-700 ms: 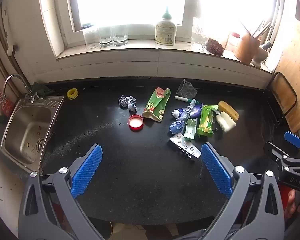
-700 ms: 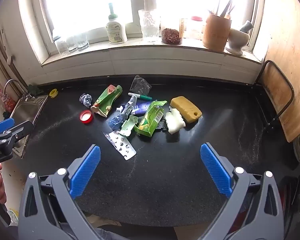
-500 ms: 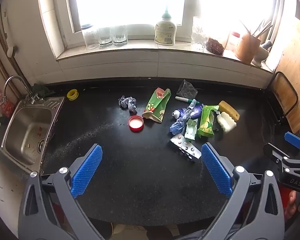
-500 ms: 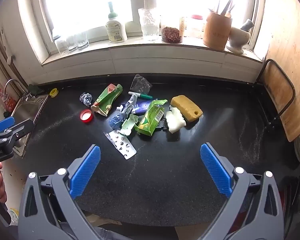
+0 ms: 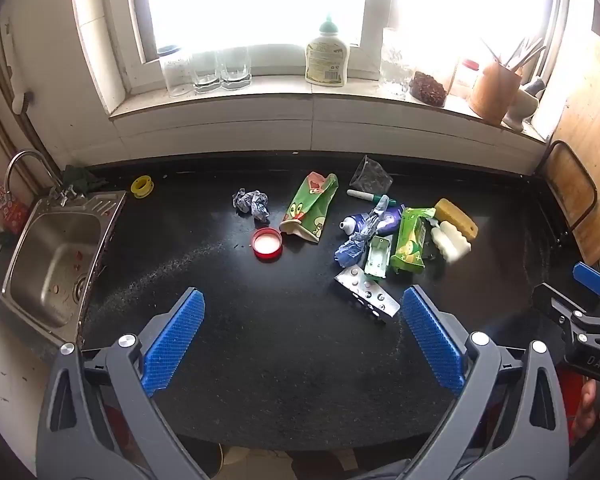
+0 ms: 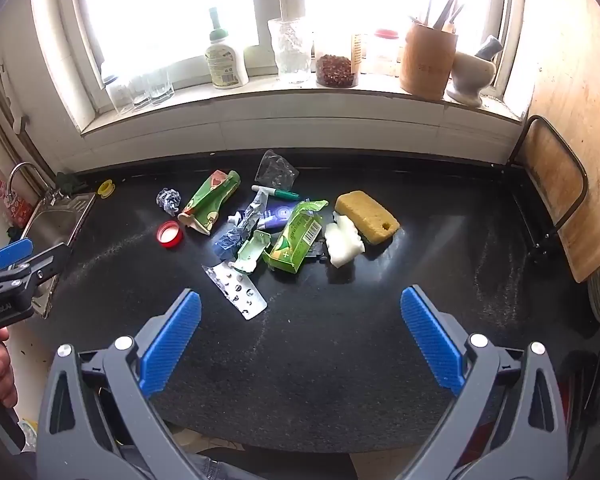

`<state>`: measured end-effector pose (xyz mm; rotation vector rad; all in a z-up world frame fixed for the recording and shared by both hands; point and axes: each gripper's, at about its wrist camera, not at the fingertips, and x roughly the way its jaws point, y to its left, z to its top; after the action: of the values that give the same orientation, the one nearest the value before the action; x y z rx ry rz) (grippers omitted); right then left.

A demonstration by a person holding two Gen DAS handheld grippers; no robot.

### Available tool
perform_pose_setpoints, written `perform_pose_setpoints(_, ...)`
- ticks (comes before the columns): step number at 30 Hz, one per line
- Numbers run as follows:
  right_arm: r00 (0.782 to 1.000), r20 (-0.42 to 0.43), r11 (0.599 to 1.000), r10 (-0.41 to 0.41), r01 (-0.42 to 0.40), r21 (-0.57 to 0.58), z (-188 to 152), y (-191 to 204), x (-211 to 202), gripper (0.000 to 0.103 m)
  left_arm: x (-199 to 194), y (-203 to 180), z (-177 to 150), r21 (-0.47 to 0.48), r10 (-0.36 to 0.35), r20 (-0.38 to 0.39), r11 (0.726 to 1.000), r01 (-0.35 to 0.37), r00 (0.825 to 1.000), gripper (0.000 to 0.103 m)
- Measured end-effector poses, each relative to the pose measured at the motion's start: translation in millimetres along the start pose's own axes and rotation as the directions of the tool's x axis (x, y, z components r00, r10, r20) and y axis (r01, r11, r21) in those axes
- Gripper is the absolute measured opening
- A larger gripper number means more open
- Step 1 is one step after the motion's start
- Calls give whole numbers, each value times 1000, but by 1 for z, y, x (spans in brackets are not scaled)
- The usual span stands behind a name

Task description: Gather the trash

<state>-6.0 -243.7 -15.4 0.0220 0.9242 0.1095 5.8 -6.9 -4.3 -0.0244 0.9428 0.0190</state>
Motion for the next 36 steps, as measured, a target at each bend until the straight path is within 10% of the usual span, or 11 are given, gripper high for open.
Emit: perform_pose_setpoints(36, 1000, -14, 1000, 7, -7, -7, 3, -12, 4, 97, 9, -16, 2, -2, -4, -31, 1000, 4, 1000, 97)
